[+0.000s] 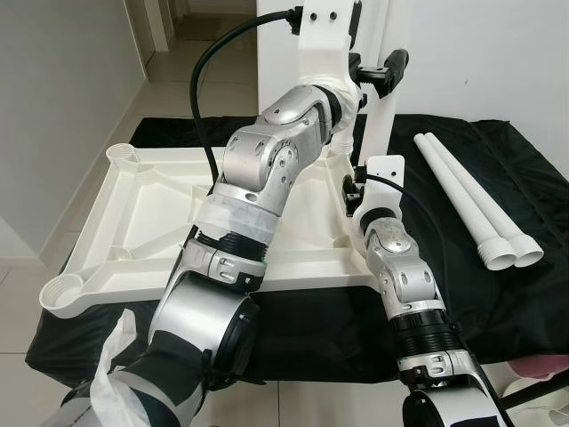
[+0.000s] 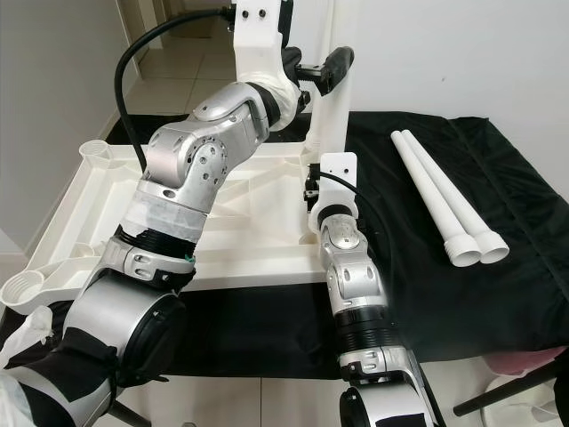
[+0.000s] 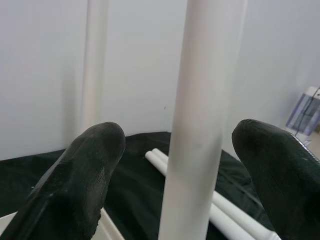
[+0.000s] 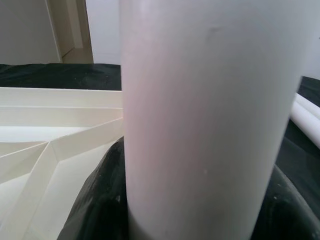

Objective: Building children table

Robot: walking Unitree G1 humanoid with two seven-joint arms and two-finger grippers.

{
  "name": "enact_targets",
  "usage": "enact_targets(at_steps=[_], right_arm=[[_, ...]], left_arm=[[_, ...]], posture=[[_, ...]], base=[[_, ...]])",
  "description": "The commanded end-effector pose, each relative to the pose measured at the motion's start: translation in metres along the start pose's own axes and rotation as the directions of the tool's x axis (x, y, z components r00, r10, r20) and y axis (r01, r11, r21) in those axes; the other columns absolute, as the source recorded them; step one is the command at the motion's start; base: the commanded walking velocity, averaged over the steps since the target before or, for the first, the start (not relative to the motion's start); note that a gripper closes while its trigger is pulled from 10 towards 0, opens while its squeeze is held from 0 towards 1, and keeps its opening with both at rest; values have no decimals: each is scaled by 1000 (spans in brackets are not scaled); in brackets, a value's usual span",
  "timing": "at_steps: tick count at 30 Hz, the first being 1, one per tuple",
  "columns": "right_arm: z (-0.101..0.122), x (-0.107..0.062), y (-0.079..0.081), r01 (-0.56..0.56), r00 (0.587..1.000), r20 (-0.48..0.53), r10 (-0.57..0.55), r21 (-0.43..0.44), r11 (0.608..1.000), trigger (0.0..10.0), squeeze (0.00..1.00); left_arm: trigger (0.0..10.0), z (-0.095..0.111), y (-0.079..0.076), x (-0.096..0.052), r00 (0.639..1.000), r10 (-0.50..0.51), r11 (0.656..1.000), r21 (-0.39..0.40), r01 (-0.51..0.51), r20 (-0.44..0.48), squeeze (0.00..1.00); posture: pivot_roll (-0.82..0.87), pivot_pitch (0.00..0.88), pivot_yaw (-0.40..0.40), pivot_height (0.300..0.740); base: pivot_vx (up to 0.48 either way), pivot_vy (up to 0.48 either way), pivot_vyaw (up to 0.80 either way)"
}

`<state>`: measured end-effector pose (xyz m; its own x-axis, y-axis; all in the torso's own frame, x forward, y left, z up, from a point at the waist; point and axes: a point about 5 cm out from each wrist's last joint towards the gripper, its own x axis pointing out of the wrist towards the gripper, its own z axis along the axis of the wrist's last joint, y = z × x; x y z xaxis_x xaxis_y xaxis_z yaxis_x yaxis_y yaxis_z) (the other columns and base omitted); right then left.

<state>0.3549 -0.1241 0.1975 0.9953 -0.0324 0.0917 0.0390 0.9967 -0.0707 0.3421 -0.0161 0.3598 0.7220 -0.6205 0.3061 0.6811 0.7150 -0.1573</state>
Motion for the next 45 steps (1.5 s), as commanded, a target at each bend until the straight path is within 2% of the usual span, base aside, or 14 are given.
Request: enact_targets(at_steps=[1,3,12,13,15,21,25,28,29,30,32,33,40,45], right_arm=[[1,-1,1,5,1000,4,-5,13,1000,10000,0],[4,0,-3,24,999,25,-25,26,999,10000,0],[11,0,-7,41,997,67,-43,37,998,10000,0],[15,-2,-13,47,993,104,-51,43,998,10000,0],[16,-3,-15,48,991,120,-53,45,998,10000,0],[17,-5,-16,50,990,133,-56,48,998,10000,0],[20,-8,-19,51,986,157,-58,47,998,10000,0],[20,-8,-20,52,985,162,-59,46,998,10000,0],[20,-9,-22,57,984,165,-64,44,997,10000,0],[20,-9,-22,57,984,165,-64,44,997,10000,0],[17,-10,-26,77,983,163,-83,42,996,10000,0],[16,-11,-27,87,982,162,-93,44,995,10000,0],[15,-13,-29,104,980,166,-111,51,993,10000,0],[18,-14,-30,112,976,180,-120,54,992,10000,0]], left_arm=[[10000,9,-7,-2,994,-95,995,7,95,46,0],[10000,14,-12,-2,988,-120,990,-59,127,99,0],[10000,21,-13,-5,984,-112,989,-84,125,141,0],[10000,24,-7,-7,986,-69,993,-88,83,150,0],[10000,24,-4,-8,988,-48,994,-87,61,149,0],[10000,21,4,-11,991,1,997,-78,10,137,0],[10000,23,17,-16,985,90,995,-51,-83,148,0],[10000,23,20,-17,984,110,993,-53,-103,143,0],[10000,10,31,-34,982,131,990,-62,-123,138,0],[10000,10,31,-34,982,131,990,-62,-123,138,0],[10000,-11,52,-63,969,206,977,-85,-196,135,0],[10000,-15,60,-71,963,235,970,-89,-224,133,0],[10000,-20,68,-76,957,262,964,-78,-254,121,0],[10000,-29,71,-79,956,275,961,-39,-272,102,0]], posture=[[-7,0,15,740],[-8,7,9,740],[-8,9,1,740],[-1,13,-10,740],[-1,13,-10,740],[1,15,-21,740],[1,34,-22,740],[1,33,-20,740],[5,39,-19,740],[5,39,-19,740],[0,41,-12,740],[-4,41,-6,740],[-17,36,2,740],[-24,30,-1,740]], base=[[0,0,0],[0,0,0],[0,0,0],[0,0,0],[0,0,0],[0,0,0],[0,0,0],[0,0,0],[0,0,0],[0,0,0],[0,0,0],[0,0,0],[0,0,0],[0,0,0]])
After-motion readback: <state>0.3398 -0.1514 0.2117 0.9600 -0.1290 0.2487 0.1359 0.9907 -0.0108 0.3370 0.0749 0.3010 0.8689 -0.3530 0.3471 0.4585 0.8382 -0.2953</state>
